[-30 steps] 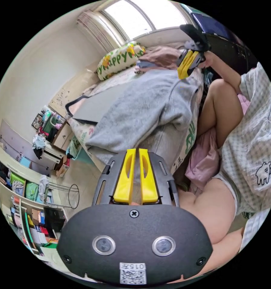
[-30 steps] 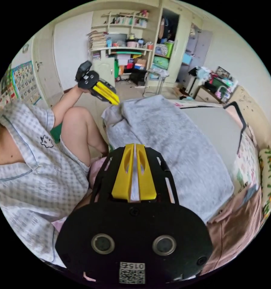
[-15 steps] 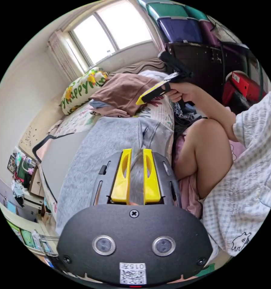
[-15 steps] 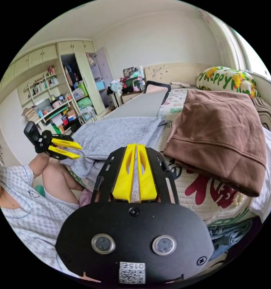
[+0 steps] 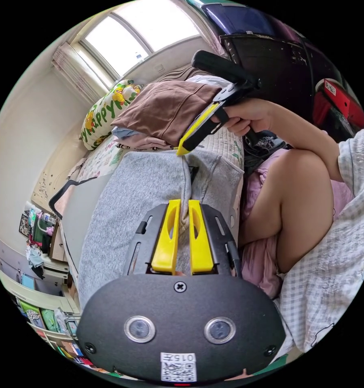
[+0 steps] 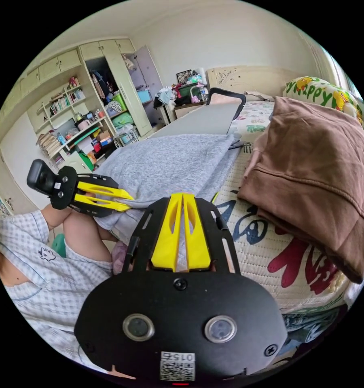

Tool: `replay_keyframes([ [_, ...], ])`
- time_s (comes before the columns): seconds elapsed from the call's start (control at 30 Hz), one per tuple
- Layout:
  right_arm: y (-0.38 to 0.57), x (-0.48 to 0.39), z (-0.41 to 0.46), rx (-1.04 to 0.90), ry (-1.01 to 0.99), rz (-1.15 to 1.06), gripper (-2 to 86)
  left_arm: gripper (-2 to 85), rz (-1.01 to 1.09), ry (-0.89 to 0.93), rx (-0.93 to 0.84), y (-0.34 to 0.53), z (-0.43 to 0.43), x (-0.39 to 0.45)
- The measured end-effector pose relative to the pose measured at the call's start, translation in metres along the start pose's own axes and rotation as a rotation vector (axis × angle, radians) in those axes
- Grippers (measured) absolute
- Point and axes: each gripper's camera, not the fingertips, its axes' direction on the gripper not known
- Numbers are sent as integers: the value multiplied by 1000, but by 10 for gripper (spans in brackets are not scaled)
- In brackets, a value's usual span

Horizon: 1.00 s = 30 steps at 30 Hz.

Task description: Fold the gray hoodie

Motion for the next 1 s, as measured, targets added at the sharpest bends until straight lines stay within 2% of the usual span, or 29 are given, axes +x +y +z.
replay_keyframes([
  [0.23,2,-8,-10,-46,99,-49,-5,37,1,64,29,-4,-9,-11],
  [0.33,19,-1,-56,98,151,43,-5,53,-25,159,159,4,-56,-43],
  [0.4,52,0,-81,221,63,58,-1,57,-78,122,225,2,-85,-81],
  [0.53,96,-2,-75,240,35,143,18,65,-183,80,176,-37,-76,-149],
  [0.7,124,-8,-42,191,21,225,78,72,-347,153,99,-129,9,-225],
  [0.8,130,-5,-36,187,-3,233,89,75,-372,228,-12,-181,71,-243],
  [1.0,143,16,-37,170,-98,264,83,87,-353,246,-221,-239,160,-257],
])
